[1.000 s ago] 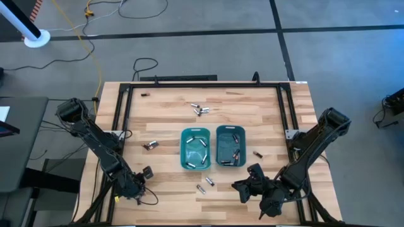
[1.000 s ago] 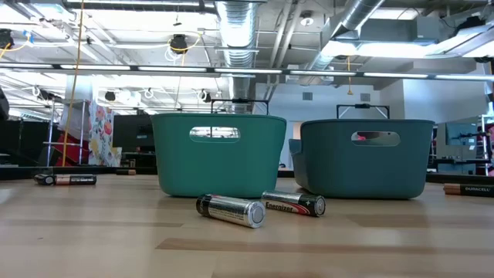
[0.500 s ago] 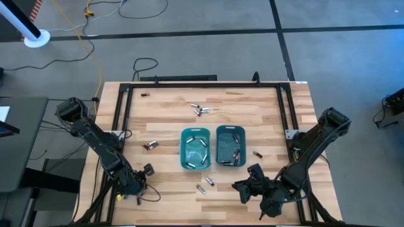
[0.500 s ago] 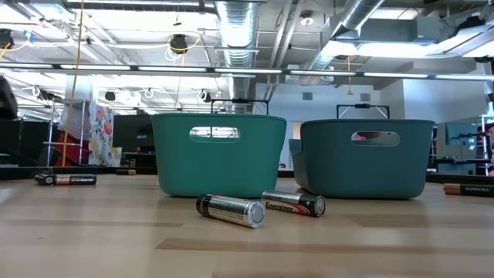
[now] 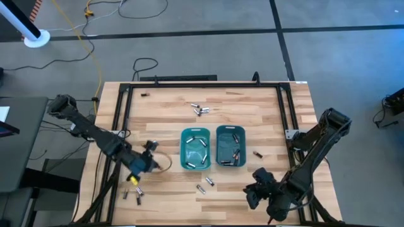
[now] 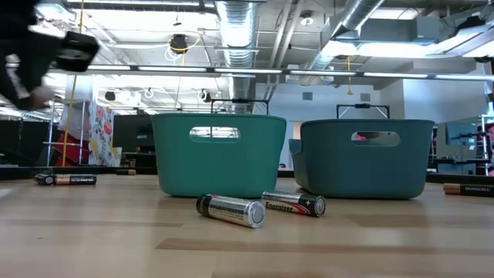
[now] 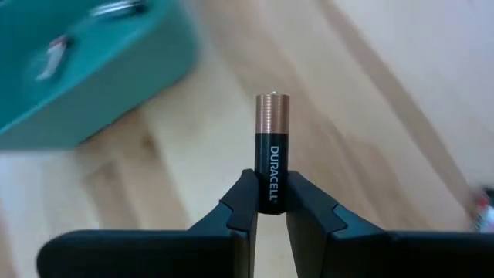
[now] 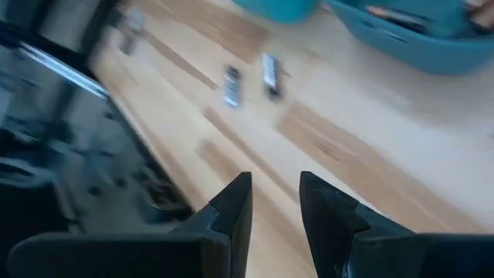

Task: Sort batteries
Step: Put the black battery into the blue bin

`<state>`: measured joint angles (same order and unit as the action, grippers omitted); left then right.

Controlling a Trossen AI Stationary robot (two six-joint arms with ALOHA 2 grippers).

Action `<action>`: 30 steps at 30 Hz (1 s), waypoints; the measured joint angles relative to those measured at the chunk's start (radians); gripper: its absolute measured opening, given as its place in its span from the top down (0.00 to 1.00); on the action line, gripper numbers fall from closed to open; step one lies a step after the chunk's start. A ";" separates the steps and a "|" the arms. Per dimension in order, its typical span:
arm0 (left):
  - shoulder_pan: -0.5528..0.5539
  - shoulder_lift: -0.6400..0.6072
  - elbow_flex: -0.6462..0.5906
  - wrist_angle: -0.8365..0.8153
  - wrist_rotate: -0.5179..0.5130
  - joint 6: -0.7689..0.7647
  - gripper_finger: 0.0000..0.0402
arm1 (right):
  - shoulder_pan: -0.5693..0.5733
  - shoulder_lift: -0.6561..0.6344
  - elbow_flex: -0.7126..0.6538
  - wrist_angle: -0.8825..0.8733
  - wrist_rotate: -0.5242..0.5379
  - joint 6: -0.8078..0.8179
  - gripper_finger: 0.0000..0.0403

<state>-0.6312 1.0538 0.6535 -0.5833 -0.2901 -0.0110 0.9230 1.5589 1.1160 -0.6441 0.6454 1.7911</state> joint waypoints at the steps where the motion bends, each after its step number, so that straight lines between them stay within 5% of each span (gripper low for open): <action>1: 0.028 -0.003 0.018 -0.016 0.000 -0.007 0.90 | 0.000 0.000 0.000 -0.033 -0.025 0.007 0.69; 11: 0.331 0.135 0.265 -0.088 0.053 -0.066 0.90 | 0.014 0.000 -0.087 -0.179 -0.276 0.017 0.71; 20: 0.490 0.493 0.609 -0.141 0.137 -0.022 0.90 | 0.063 -0.072 -0.290 0.016 -0.281 -0.016 0.71; 30: 0.583 0.891 1.059 -0.140 0.155 -0.045 0.89 | 0.054 -0.238 -0.428 0.032 -0.270 -0.120 0.71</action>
<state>-0.0484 1.9449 1.7122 -0.7231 -0.1349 -0.0564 0.9772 1.3210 0.6885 -0.6125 0.3753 1.6708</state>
